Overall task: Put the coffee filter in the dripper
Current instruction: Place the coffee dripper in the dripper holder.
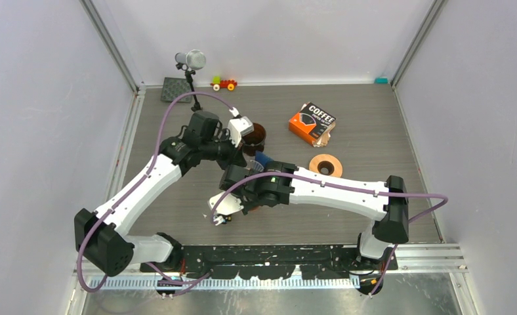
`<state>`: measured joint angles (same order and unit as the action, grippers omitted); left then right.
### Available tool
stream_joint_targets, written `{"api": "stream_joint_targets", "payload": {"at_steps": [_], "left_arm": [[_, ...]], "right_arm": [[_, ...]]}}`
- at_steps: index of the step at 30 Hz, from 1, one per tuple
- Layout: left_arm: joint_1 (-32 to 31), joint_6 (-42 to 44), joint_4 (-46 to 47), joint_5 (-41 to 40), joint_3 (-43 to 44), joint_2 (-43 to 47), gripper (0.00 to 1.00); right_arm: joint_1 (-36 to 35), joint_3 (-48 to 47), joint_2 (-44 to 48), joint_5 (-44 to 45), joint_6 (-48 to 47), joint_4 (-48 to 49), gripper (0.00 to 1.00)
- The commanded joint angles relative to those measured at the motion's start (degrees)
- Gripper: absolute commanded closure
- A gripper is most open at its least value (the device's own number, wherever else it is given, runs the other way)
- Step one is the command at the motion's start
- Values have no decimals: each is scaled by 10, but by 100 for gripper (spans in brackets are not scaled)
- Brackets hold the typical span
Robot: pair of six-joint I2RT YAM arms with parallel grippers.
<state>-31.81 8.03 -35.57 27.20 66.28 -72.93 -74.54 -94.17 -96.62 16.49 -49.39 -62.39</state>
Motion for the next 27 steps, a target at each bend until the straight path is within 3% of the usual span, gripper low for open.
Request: {"api": "stream_joint_targets", "payload": {"at_steps": [1, 27], "left_arm": [[-2, 29, -13, -27, -27, 12, 100], [-2, 55, -3, -40, -96, 33, 100]], "right_arm": [[0, 3, -8, 5, 2, 40, 100], [4, 14, -35, -21, 10, 42, 100]]}}
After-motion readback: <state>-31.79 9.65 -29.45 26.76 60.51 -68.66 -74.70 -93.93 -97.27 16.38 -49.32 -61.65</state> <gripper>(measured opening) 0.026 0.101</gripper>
